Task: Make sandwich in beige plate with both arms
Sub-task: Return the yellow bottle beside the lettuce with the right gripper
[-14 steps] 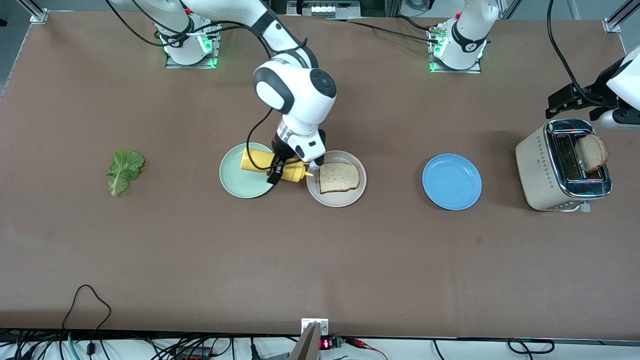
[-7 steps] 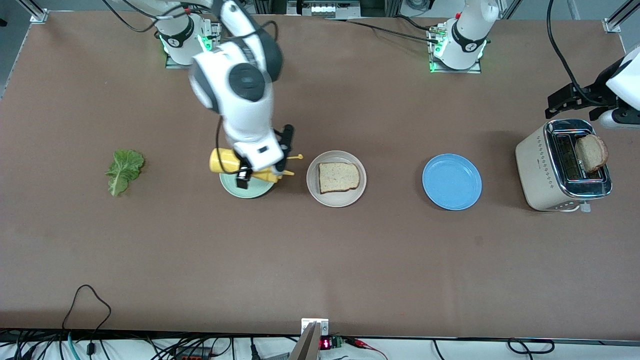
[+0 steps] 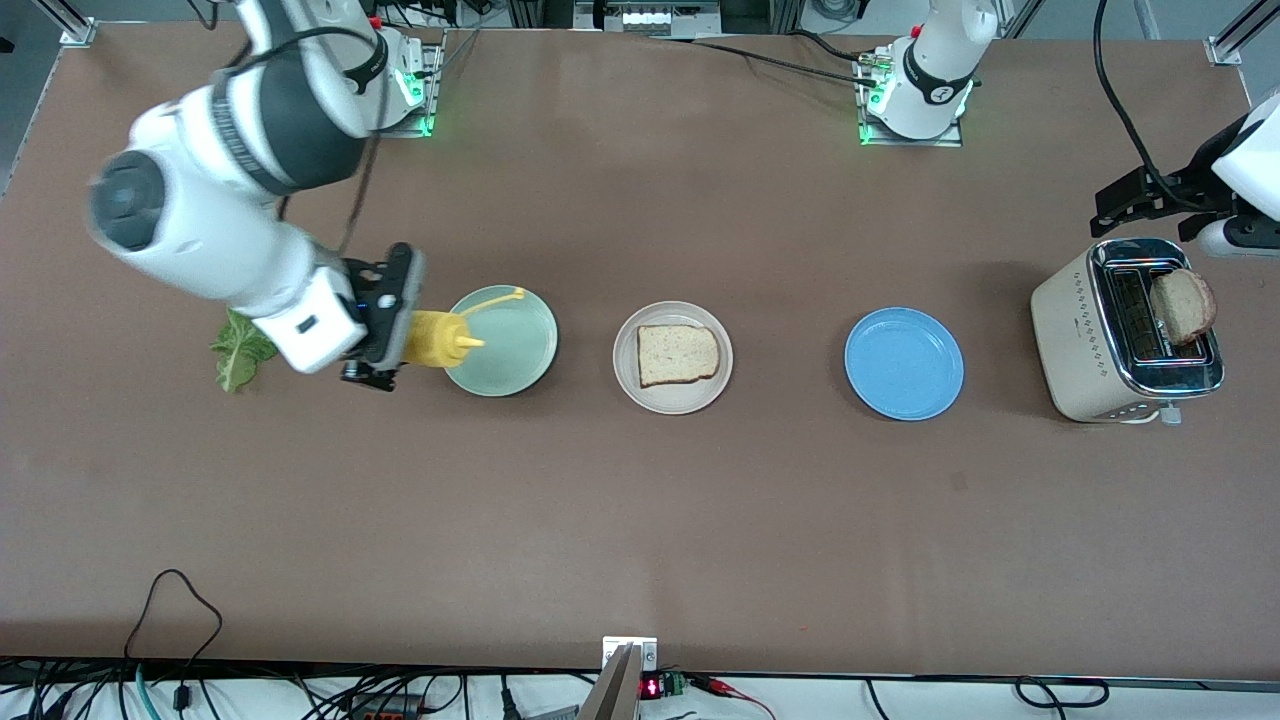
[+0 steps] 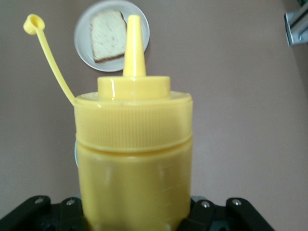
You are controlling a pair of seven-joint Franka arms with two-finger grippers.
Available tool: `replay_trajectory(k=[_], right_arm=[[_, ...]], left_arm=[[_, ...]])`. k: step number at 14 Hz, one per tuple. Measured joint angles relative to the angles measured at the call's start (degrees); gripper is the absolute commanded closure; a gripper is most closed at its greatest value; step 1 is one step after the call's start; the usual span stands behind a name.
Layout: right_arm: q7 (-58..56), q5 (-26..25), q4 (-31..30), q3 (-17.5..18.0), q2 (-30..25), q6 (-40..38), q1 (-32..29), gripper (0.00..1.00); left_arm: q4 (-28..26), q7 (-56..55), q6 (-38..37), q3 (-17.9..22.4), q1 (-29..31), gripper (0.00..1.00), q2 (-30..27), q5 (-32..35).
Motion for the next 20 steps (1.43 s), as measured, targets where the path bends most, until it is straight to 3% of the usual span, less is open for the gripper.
replay_trajectory(k=[6, 12, 20], right_arm=[[-27.73, 23.50, -11.86, -0.03, -2.83, -0.24, -13.97, 0.60], [-52.65, 41.20, -26.40, 0.02, -1.78, -1.42, -23.19, 0.60], [-77.47, 53.17, -29.34, 0.03, 14.62, -11.27, -31.31, 0.60]], left_arm=[[0.00, 0.00, 0.00, -0.01, -0.03, 0.00, 0.00, 0.00], [0.01, 0.00, 0.00, -0.01, -0.03, 0.00, 0.00, 0.00], [0.01, 0.00, 0.00, -0.01, -0.03, 0.00, 0.00, 0.00]])
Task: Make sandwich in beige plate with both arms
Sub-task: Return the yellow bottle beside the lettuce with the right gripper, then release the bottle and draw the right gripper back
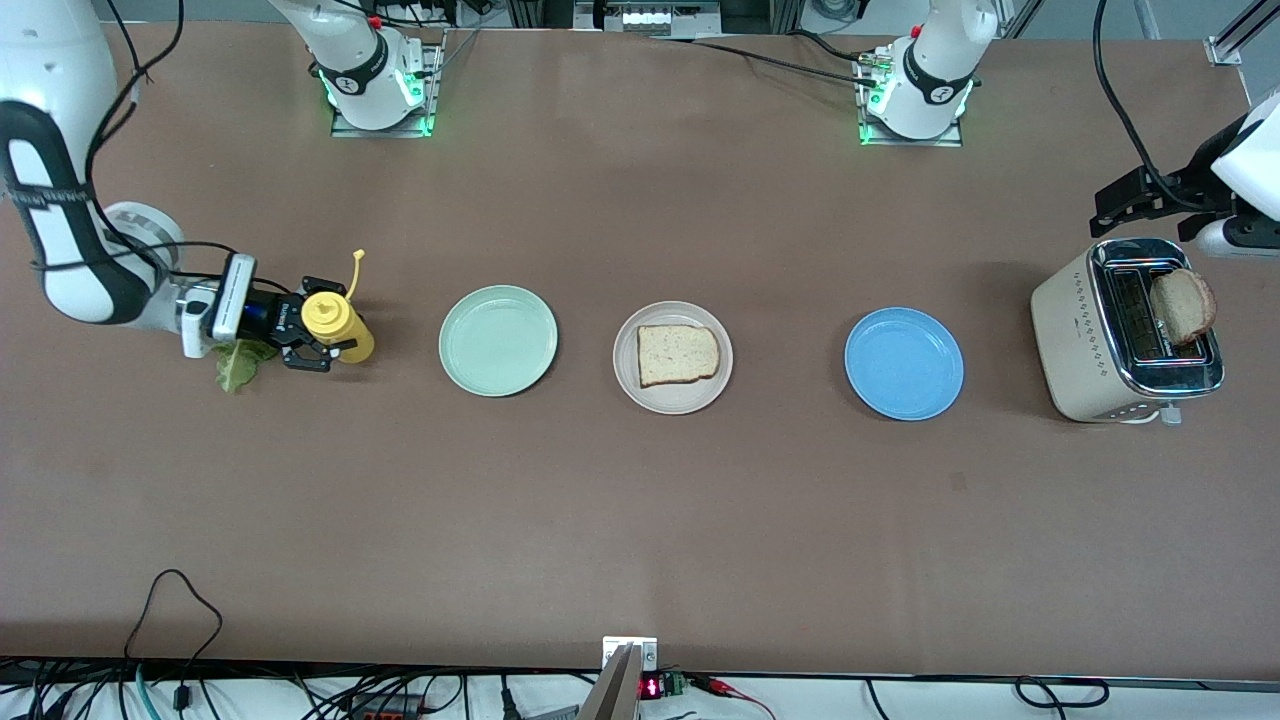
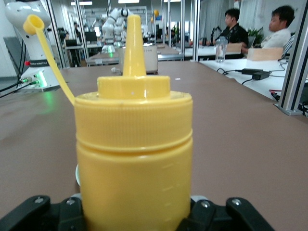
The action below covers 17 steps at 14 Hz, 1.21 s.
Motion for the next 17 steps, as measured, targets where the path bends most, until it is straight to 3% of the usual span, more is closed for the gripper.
replay_trajectory(k=[4, 5, 7, 8, 9, 14, 17], right_arm=[[-5.84, 2.49, 0.47, 0.03, 6.35, -3.08, -1.48, 0.60], [-5.84, 2.59, 0.73, 0.04, 6.80, -3.73, -1.81, 0.55], [-5.83, 2.62, 0.89, 0.14, 7.22, -4.32, -2.25, 0.35], [-5.82, 2.63, 0.92, 0.14, 7.31, -4.49, -2.34, 0.21], [-5.76, 2.64, 0.92, 0.14, 7.35, -4.61, -2.40, 0.00], [-5.00, 2.42, 2.87, -0.13, 7.36, -7.01, -3.90, 0.00], [-3.50, -0.49, 5.09, -2.28, 7.36, -9.28, -4.92, 0.00]], left_arm=[[0.00, 0.00, 0.00, 0.00, 0.00, 0.00, 0.00, 0.00], [0.00, 0.00, 0.00, 0.00, 0.00, 0.00, 0.00, 0.00], [0.00, 0.00, 0.00, 0.00, 0.00, 0.00, 0.00, 0.00], [0.00, 0.00, 0.00, 0.00, 0.00, 0.00, 0.00, 0.00], [0.00, 0.00, 0.00, 0.00, 0.00, 0.00, 0.00, 0.00], [0.00, 0.00, 0.00, 0.00, 0.00, 0.00, 0.00, 0.00], [0.00, 0.00, 0.00, 0.00, 0.00, 0.00, 0.00, 0.00]])
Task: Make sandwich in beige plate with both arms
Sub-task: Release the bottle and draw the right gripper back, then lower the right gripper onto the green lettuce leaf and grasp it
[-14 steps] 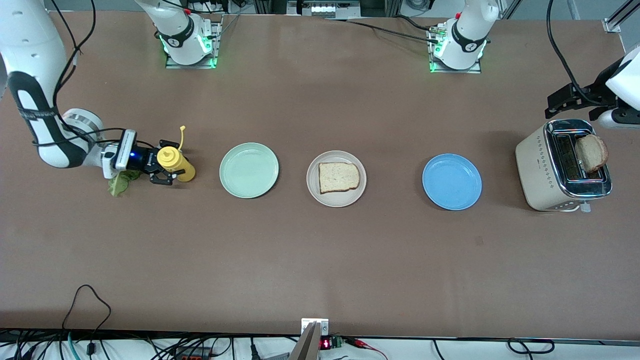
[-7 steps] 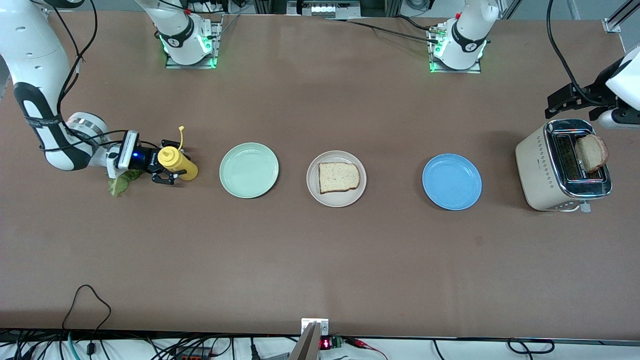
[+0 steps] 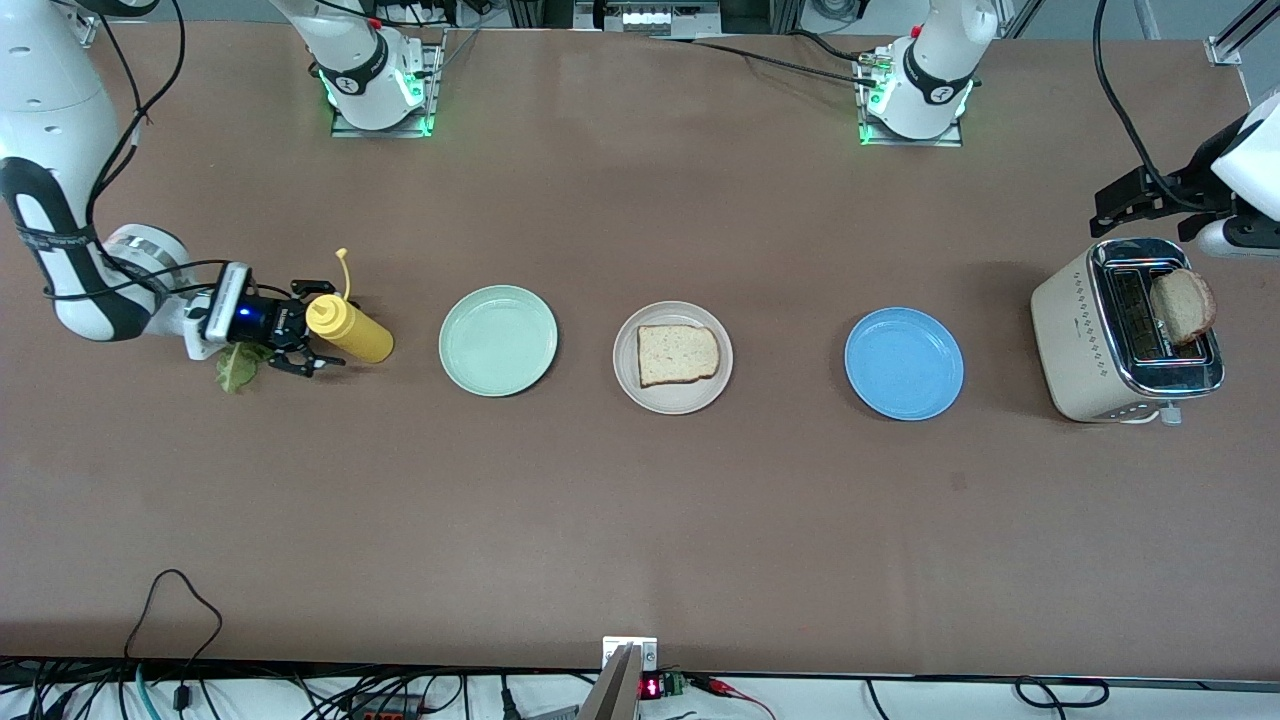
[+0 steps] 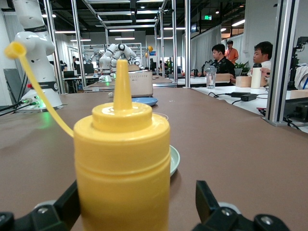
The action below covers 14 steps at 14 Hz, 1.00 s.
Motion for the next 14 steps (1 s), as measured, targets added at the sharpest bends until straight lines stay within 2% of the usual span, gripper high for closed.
replay_trajectory(k=[5, 8, 11, 14], right_arm=[[6.20, -6.56, 3.62, -7.07, -0.65, -3.37, -0.27, 0.00], [13.85, -10.02, 4.42, -11.22, -3.37, -3.12, 1.42, 0.00], [26.54, -14.71, 4.92, -18.61, -8.60, 1.93, 9.50, 0.00], [44.59, -24.46, 5.18, -21.63, -15.92, 10.77, 16.74, 0.00]], left_arm=[[0.00, 0.00, 0.00, 0.00, 0.00, 0.00, 0.00, 0.00], [0.00, 0.00, 0.00, 0.00, 0.00, 0.00, 0.00, 0.00], [0.00, 0.00, 0.00, 0.00, 0.00, 0.00, 0.01, 0.00], [0.00, 0.00, 0.00, 0.00, 0.00, 0.00, 0.01, 0.00]])
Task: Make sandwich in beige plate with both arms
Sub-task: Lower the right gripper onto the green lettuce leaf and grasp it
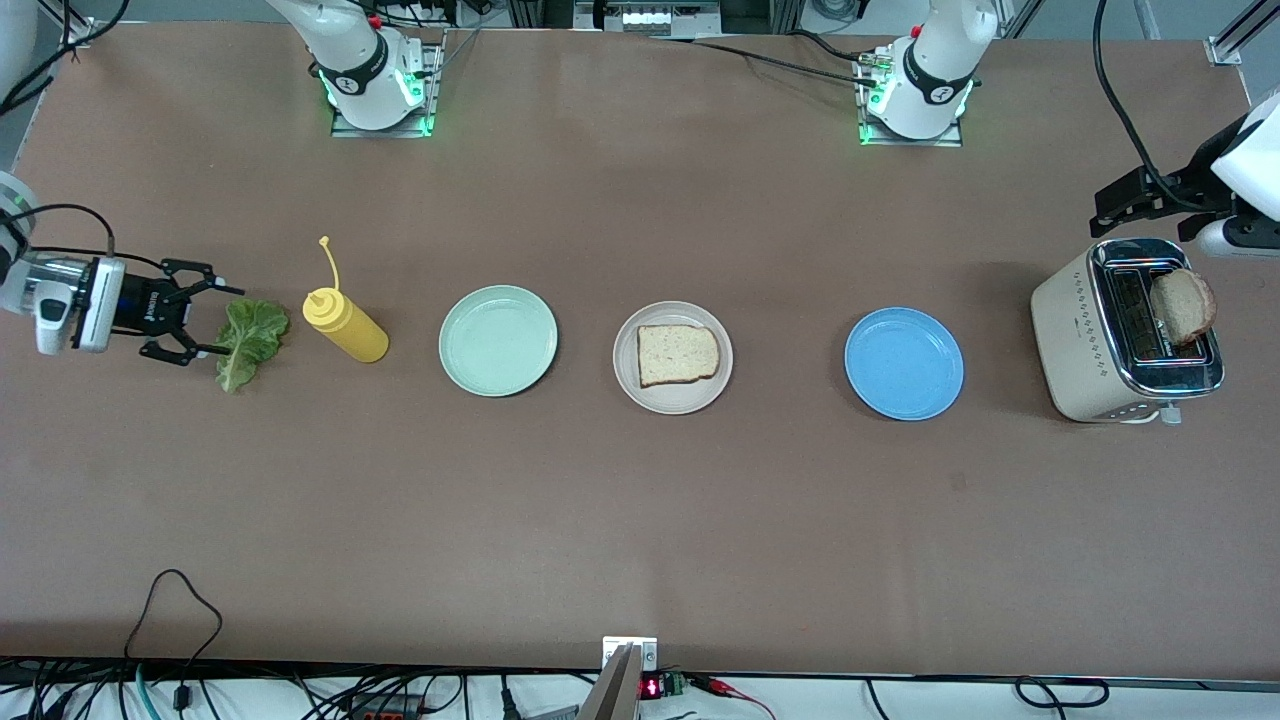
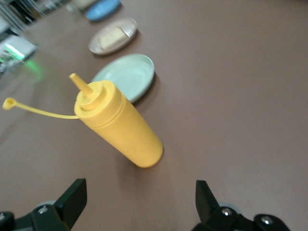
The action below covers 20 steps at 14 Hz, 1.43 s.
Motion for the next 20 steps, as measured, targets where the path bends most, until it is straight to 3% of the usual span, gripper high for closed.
replay_trajectory(k=[3, 5, 10, 13, 17, 18, 20], right_arm=[[19.79, -12.38, -0.08, -0.24, -5.92, 7.63, 4.34, 0.00], [30.87, -18.94, -0.30, 0.62, -6.84, 11.53, 5.07, 0.00], [56.56, -33.01, -1.92, 13.11, -6.00, 21.98, -2.30, 0.00], [74.45, -43.33, -5.37, 16.34, -4.50, 30.78, -3.34, 0.00], [80.66, -45.66, -7.38, 17.06, 0.87, 38.28, -3.47, 0.00], [80.85, -45.66, -7.40, 17.06, 2.29, 39.94, -3.56, 0.04], [81.18, -45.66, -7.42, 17.06, 4.51, 42.66, -3.68, 0.40]], left_arm=[[0.00, 0.00, 0.00, 0.00, 0.01, 0.00, 0.01, 0.00], [0.00, 0.00, 0.00, 0.00, 0.04, 0.00, 0.03, 0.00], [0.00, 0.00, 0.00, 0.03, 0.07, 0.00, 0.05, 0.00], [0.00, 0.00, 0.00, 0.03, 0.07, 0.00, 0.06, 0.00], [0.00, 0.00, 0.00, 0.03, 0.07, 0.00, 0.06, 0.00], [0.00, 0.00, 0.00, 0.03, 0.07, 0.00, 0.06, 0.00], [0.00, 0.00, 0.00, 0.03, 0.07, 0.00, 0.06, 0.00]])
